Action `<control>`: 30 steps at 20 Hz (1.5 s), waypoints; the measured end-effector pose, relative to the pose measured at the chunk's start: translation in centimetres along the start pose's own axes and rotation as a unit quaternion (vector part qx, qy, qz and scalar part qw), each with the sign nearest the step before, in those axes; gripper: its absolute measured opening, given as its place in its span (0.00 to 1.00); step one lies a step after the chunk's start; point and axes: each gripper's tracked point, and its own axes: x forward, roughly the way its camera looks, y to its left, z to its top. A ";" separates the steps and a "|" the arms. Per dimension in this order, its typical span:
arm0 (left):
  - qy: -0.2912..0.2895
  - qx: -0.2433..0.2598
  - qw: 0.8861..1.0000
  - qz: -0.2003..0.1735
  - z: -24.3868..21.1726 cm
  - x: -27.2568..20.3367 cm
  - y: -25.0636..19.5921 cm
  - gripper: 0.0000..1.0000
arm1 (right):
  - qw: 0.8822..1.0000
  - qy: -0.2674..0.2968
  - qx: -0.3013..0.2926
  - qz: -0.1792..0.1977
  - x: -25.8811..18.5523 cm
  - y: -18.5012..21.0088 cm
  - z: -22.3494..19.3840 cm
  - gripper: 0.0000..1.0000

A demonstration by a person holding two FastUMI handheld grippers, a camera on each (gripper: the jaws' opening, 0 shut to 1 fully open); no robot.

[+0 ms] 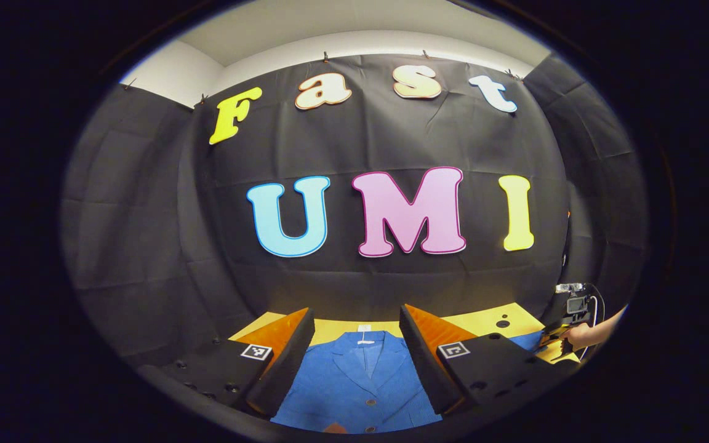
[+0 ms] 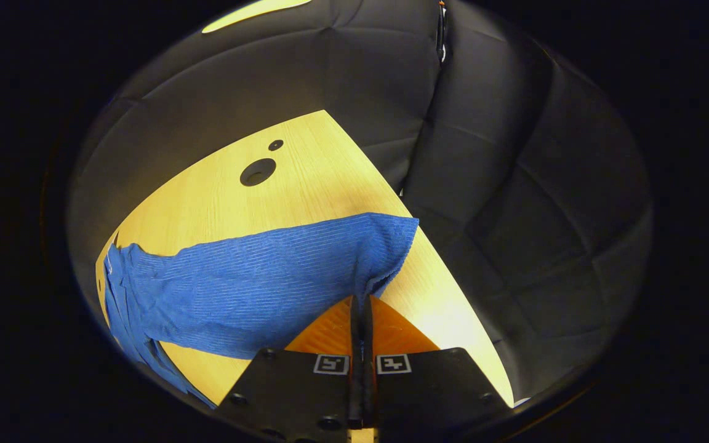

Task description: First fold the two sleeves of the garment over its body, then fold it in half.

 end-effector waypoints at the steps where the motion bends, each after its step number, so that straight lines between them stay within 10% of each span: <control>1: 0.002 -0.004 1.000 0.004 -0.2 -0.2 0.1 0.80 | 1.000 -0.002 -0.003 0.001 -0.2 0.1 0.0 0.02; 14: -0.012 -0.053 0.997 -0.047 -1.7 -2.9 6.2 0.81 | 0.984 -0.167 -0.041 0.048 -16.9 10.2 1.9 0.02; 23: 0.012 -0.091 0.996 0.008 -6.9 -4.5 22.5 0.81 | 0.965 -0.206 -0.094 0.128 -25.0 33.0 -1.4 0.02; 30: 0.049 -0.095 0.990 0.089 -11.4 -7.1 32.7 0.81 | 0.957 -0.131 -0.145 0.214 -22.3 50.8 -13.6 0.02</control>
